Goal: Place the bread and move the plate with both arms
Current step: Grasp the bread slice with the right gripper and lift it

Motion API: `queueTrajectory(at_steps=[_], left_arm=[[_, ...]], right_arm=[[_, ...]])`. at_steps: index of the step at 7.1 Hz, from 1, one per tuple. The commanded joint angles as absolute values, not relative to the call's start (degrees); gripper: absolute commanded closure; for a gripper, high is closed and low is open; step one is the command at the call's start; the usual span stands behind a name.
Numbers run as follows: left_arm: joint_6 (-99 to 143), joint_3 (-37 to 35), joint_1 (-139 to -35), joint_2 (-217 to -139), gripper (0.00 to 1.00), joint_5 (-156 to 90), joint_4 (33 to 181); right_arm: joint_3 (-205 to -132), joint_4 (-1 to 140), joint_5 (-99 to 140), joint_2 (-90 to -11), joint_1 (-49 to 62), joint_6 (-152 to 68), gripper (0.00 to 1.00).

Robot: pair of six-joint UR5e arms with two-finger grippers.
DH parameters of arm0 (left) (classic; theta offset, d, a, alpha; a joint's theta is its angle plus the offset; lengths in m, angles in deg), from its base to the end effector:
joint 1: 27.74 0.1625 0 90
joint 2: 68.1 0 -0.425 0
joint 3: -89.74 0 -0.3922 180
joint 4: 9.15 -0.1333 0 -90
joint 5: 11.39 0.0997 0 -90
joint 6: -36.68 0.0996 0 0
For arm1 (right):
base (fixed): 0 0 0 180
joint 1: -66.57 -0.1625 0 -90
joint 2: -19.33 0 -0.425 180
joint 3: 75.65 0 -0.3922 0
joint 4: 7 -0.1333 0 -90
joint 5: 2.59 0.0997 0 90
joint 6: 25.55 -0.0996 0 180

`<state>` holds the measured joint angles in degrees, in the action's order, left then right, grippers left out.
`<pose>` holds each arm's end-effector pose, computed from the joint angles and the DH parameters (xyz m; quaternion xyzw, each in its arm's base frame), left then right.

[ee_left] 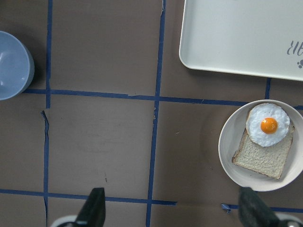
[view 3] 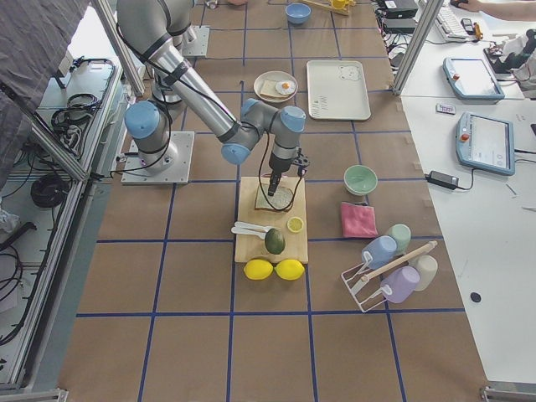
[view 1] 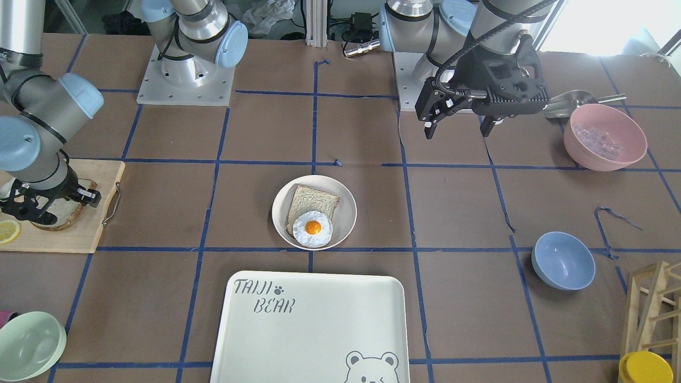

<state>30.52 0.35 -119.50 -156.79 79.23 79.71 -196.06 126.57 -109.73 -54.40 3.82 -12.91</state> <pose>-0.1471 -0.4828 0.5064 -0.0385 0.9989 -0.0270 0.0036 -0.1285 -0.4766 0.1847 -0.1217 -0.9810 -0.0760 0.1309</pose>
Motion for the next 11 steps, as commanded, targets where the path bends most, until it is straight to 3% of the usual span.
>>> queueTrajectory(at_steps=[1,7,11], left_arm=[[30.52,0.35,-119.5,-156.78,0.0,79.32,79.8],[30.52,0.44,-119.5,-156.87,0.0,79.14,79.71],[30.52,0.44,-119.5,-156.87,0.0,79.05,79.71]], right_arm=[[-196.06,125.63,-112.34,-55.02,4.25,-12.46,1.0],[-193.7,120.53,-113.07,-64.08,1.02,-15.0,1.0],[-179.23,100.12,-112.02,-63.64,-22.83,-42.17,1.0]])
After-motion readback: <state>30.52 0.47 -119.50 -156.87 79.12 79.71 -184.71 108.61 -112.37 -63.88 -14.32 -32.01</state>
